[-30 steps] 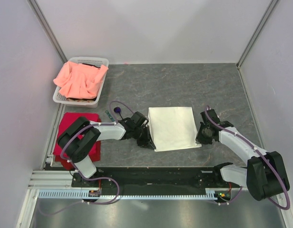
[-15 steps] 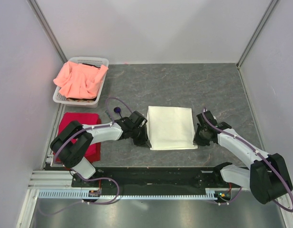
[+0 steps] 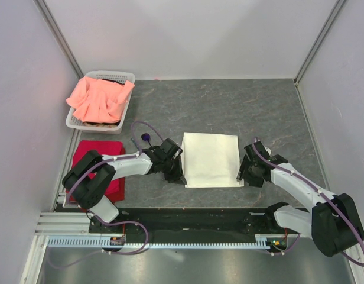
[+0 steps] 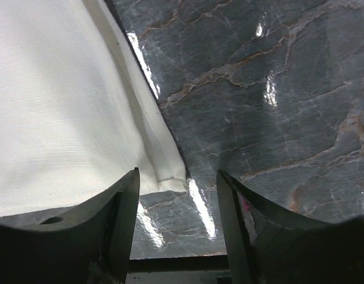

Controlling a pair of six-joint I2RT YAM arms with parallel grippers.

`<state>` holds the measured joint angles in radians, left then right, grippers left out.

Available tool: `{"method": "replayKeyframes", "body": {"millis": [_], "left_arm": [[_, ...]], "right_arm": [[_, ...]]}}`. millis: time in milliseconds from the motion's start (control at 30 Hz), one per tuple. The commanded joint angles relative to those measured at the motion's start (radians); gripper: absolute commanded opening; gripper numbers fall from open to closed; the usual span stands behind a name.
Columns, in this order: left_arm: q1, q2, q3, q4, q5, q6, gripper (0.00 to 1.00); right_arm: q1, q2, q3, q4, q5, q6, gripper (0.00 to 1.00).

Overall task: Fold the napkin into a case and place the utensils inside
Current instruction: Fold the rectangle-folded napkin at the center of the board.

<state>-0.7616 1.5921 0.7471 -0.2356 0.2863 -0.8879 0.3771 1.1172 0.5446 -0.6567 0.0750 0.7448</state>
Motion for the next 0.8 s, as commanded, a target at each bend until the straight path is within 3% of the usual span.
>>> {"method": "replayKeyframes", "body": {"millis": [0, 167, 500, 767], "left_arm": [[-0.001, -0.017, 0.018, -0.007, -0.016, 0.040, 0.02], [-0.001, -0.018, 0.021, -0.007, -0.013, 0.038, 0.02], [-0.001, -0.012, 0.020, -0.001, 0.001, 0.032, 0.02], [-0.001, -0.011, 0.029, -0.001, 0.005, 0.033, 0.02]], "right_arm": [[0.002, -0.023, 0.000, 0.028, -0.009, 0.004, 0.64], [0.000, -0.016, -0.023, 0.060, -0.035, 0.001, 0.67], [0.032, 0.042, -0.066, 0.085, 0.012, 0.011, 0.46], [0.106, 0.079, -0.038, 0.094, 0.037, 0.042, 0.50]]}}
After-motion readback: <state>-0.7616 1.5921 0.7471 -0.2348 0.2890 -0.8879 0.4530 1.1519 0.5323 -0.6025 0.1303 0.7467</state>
